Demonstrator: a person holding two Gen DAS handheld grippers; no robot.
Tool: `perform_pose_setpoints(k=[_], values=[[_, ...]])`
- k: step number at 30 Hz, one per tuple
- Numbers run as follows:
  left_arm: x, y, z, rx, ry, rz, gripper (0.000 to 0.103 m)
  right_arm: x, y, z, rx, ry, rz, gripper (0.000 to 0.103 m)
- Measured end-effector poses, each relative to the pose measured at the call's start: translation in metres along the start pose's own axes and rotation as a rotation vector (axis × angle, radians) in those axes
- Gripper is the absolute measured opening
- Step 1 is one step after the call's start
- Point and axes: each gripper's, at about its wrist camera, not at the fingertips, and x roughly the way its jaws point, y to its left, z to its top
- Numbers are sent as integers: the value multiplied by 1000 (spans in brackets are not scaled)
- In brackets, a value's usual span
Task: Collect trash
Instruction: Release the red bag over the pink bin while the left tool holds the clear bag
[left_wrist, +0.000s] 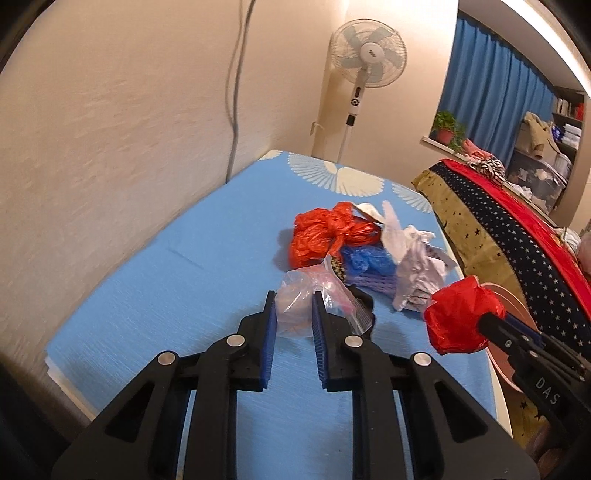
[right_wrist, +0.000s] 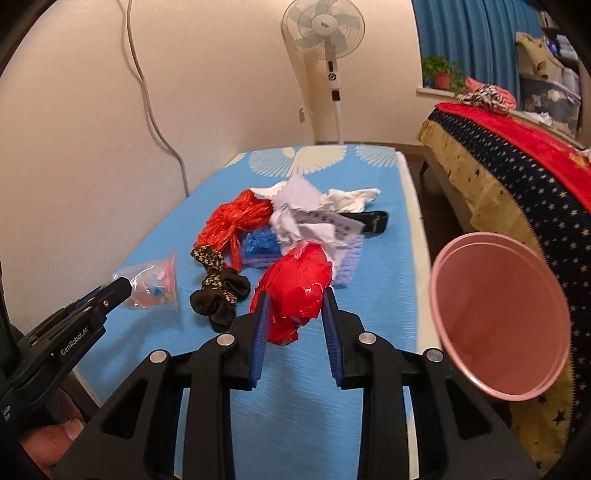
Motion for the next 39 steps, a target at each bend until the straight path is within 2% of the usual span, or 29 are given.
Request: perform_pose_setpoints(k=[11, 22, 29, 39], values=[[-13, -19, -3, 51, -9, -46, 18, -34, -13, 2, 5, -59, -75, 29], [-24, -50, 4, 112, -39, -113, 18, -65, -46, 8, 33, -114, -175, 29], [-30, -82, 9, 167, -53, -195, 18, -86, -74, 18, 71, -139, -238, 29], [-31, -147, 21, 247, -65, -317, 18, -118, -114, 47, 95, -185, -354, 29]])
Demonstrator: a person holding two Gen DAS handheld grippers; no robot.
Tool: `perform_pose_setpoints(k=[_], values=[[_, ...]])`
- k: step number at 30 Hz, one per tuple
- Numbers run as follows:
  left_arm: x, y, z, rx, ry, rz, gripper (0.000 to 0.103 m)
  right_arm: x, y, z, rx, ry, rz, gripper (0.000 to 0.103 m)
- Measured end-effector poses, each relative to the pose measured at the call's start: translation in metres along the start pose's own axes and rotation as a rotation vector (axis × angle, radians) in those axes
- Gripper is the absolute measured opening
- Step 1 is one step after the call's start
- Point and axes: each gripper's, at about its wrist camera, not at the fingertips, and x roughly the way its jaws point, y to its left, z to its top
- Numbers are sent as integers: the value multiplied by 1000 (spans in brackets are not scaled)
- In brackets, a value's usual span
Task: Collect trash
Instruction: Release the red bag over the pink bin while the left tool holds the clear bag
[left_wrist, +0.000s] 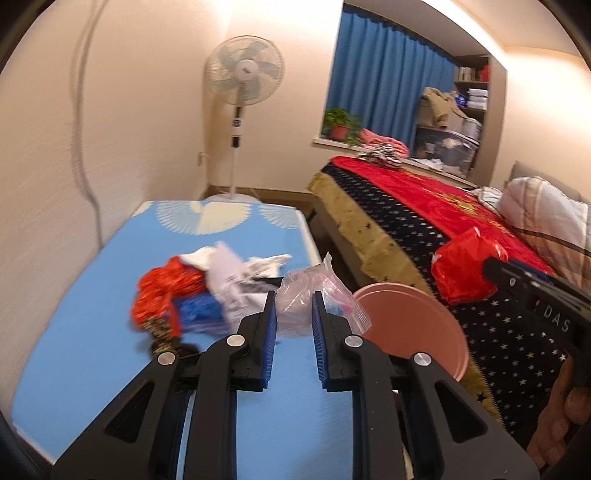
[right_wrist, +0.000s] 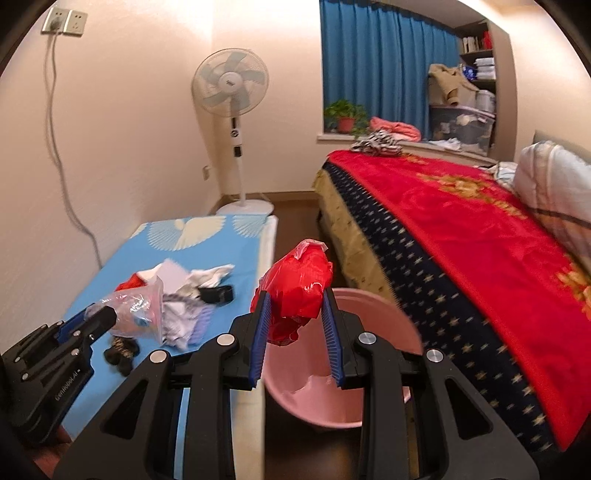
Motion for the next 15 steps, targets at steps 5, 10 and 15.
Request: perform_pose_setpoints(k=[5, 10, 15], values=[[20, -29, 10, 38, 6, -54, 18, 3, -25, 16, 14, -24, -55, 29], [41, -55, 13, 82, 12, -91, 18, 20, -45, 9, 58, -4, -95, 29], [65, -70, 4, 99, 43, -122, 18, 32, -58, -3, 86, 25, -120, 29]])
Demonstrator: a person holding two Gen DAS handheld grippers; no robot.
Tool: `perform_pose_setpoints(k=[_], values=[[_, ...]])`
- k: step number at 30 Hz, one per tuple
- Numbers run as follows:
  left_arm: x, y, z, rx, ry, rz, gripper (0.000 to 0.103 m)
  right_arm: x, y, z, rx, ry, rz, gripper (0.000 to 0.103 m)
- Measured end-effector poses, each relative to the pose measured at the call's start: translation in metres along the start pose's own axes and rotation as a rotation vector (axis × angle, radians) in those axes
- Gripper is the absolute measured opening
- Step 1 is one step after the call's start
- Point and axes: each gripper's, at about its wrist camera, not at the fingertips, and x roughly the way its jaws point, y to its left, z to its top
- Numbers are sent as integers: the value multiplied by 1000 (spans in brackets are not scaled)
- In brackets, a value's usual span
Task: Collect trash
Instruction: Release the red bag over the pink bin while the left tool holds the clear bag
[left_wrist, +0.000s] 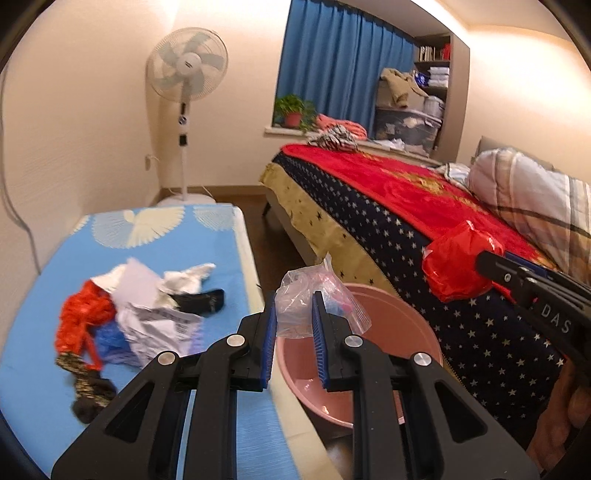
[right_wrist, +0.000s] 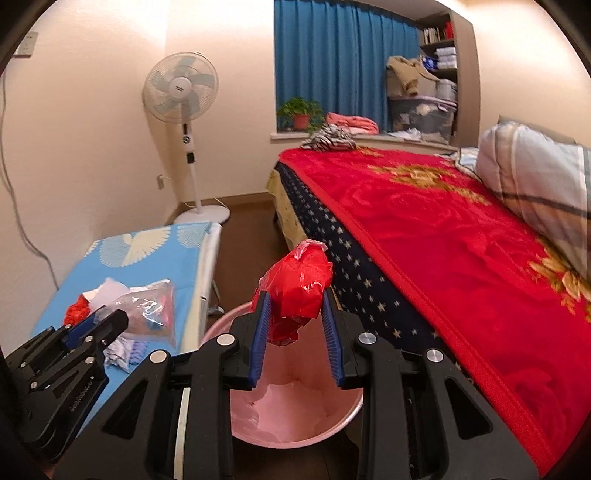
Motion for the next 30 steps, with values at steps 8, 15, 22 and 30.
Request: perform_pose_setpoints(k=[8, 15, 22, 30], values=[[29, -13, -19, 61, 36, -12, 18, 27, -7, -9, 42, 44, -32, 29], [38, -11, -24, 71, 50, -17, 18, 32, -7, -10, 37, 38, -58, 29], [42, -14, -27, 71, 62, -30, 18, 34, -3, -11, 21, 43, -67, 20], [45, -12, -28, 67, 67, -36, 18, 36, -5, -12, 23, 45, -77, 19]])
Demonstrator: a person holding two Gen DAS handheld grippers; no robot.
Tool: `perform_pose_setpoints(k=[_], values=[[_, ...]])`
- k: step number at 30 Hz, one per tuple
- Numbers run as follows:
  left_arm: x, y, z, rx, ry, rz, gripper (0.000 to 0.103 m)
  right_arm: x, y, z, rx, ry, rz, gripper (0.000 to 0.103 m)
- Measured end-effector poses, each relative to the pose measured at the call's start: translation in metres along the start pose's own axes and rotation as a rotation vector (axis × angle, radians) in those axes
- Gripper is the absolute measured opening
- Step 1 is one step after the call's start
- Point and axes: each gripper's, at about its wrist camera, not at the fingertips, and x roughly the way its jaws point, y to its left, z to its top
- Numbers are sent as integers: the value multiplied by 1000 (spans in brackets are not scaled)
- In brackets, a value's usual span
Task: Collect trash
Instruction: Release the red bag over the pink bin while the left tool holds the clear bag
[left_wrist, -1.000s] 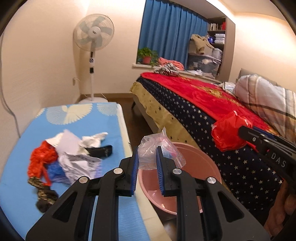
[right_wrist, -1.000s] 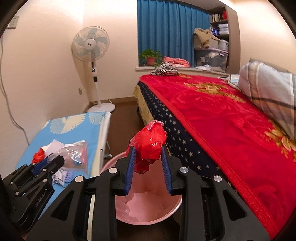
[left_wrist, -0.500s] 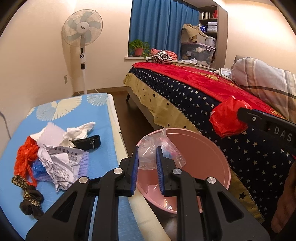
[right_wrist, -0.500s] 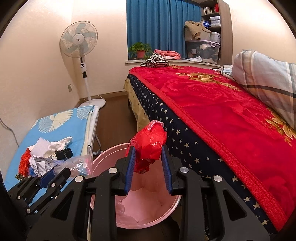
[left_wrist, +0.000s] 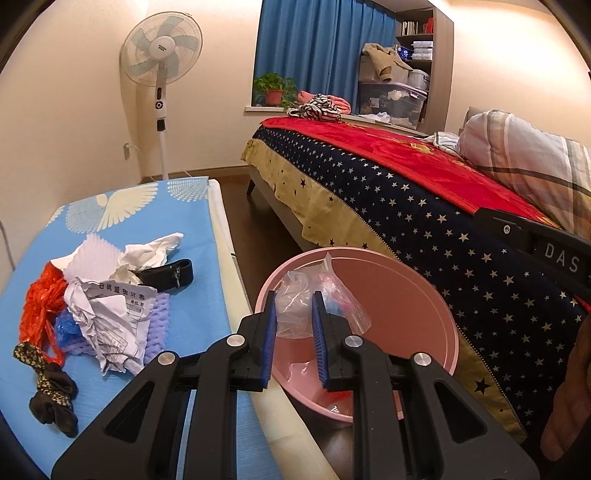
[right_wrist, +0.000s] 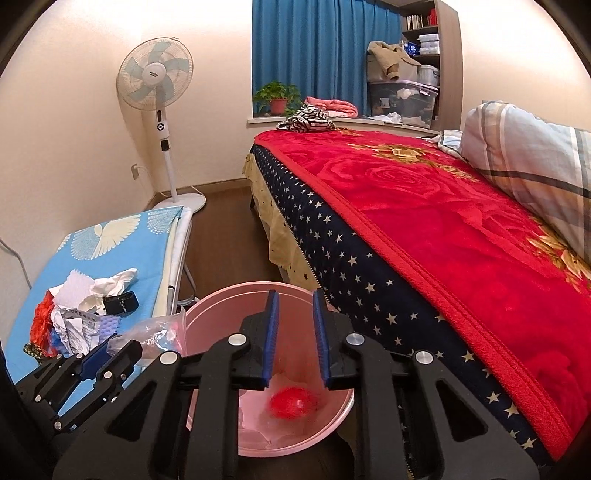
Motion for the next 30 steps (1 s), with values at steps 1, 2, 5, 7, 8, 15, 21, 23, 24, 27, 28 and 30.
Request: perform_pose_setpoints(k=[1, 2, 5, 7, 8, 15, 21, 23, 24, 27, 28, 30], values=[[0, 0, 0, -1, 0, -6, 18, 1, 0, 0, 2, 3, 2, 19], [1, 0, 0, -2, 1, -11, 19, 1, -1, 0, 5, 7, 7, 19], [4, -1, -2, 3, 18, -14, 38, 0, 0, 0, 11, 1, -1, 33], [3, 1, -2, -5, 15, -1, 44, -2, -1, 0, 17, -10, -10, 47], [3, 3, -2, -9, 18, 1, 44, -3, -2, 1, 25, -13, -11, 51], [-10, 12, 1, -25, -5, 10, 44, -9, 0, 0, 27, -21, 7, 52], [-27, 13, 4, -6, -35, 20, 44, -20, 9, -4, -10, -35, 30, 52], [-34, 16, 4, -7, -44, 25, 44, -25, 12, -5, -23, -44, 36, 51], [-38, 18, 4, -10, -48, 26, 44, -27, 14, -6, -30, -48, 38, 51], [-48, 23, 2, -14, -60, 35, 44, -34, 20, -8, -45, -58, 49, 51], [-51, 25, 2, -15, -63, 38, 44, -35, 22, -8, -48, -59, 53, 51], [-57, 29, -1, -18, -67, 42, 44, -39, 26, -10, -54, -64, 61, 51]])
